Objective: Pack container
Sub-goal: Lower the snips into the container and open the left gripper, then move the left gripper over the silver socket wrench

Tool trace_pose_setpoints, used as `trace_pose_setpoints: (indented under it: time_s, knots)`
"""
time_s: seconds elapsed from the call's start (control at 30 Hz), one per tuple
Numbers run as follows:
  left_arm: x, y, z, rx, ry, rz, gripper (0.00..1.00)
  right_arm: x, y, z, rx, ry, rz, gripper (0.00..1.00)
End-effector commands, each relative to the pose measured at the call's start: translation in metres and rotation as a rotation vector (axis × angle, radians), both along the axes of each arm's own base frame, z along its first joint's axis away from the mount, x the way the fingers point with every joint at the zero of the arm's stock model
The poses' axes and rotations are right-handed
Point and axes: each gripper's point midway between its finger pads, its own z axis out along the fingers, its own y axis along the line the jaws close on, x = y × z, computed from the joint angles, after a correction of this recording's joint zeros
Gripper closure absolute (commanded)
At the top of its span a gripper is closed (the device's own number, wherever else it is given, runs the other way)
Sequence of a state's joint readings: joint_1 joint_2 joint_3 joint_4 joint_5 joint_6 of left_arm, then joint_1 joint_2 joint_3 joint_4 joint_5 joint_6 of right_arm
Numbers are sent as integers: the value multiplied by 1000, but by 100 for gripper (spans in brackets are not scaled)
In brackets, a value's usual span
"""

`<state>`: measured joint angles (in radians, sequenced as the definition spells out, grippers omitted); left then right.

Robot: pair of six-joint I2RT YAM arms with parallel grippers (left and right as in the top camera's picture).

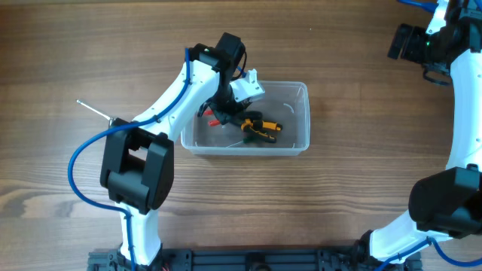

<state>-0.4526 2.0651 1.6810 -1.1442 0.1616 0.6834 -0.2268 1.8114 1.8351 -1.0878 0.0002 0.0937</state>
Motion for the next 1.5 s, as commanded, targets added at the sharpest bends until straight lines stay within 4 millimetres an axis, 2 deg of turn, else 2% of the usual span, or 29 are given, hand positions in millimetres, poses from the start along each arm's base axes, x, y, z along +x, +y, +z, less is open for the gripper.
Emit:
trace_pose_setpoints:
  time_s: [0.0, 0.2, 0.27, 0.33, 0.53, 0.67, 0.8, 0.9, 0.97, 1.03, 1.07, 1.13, 1.17, 1.27, 1.33, 1.4, 1.47]
  knots:
    - [5, -2, 3, -12, -15, -17, 93, 1, 3, 16, 3, -43, -2, 0]
    - [3, -7, 3, -17, -13, -22, 81, 1, 3, 16, 3, -43, -2, 0]
    - [2, -8, 3, -26, -7, -18, 70, 1, 3, 16, 3, -43, -2, 0]
    - [2, -9, 3, -29, -3, 1, 67, 1, 3, 16, 3, -43, -2, 0]
    - [3, -9, 6, -33, -2, 55, 80, 1, 3, 16, 3, -43, -2, 0]
    - [6, -12, 21, -56, -33, 86, 86, 1, 3, 16, 3, -43, -2, 0]
    - [19, -18, 66, -123, -137, 138, 87, 1, 3, 16, 3, -43, -2, 1]
    - [32, -23, 116, -204, -244, 215, 83, 1, 3, 16, 3, -43, -2, 0]
    - [45, -19, 154, -265, -332, 340, 84, 1, 3, 16, 3, -43, -2, 0]
    - [60, -2, 184, -297, -417, 509, 83, 1, 3, 16, 3, -43, -2, 0]
    - [66, 12, 195, -295, -460, 605, 83, 1, 3, 16, 3, -43, -2, 0]
    - [77, 52, 209, -256, -534, 833, 83, 1, 3, 16, 3, -43, -2, 0]
    - [79, 83, 213, -216, -565, 996, 83, 1, 3, 16, 3, -43, -2, 0]
    - [71, 145, 208, -123, -562, 1301, 83, 1, 3, 16, 3, -43, -2, 0]
    - [59, 182, 197, -78, -500, 1477, 89, 1, 3, 16, 3, -43, -3, 0]
    - [49, 212, 188, -31, -453, 1610, 96, 1, 3, 16, 3, -43, -2, 0]
    - [39, 244, 178, 14, -415, 1744, 96, 1, 3, 16, 3, -43, -2, 0]
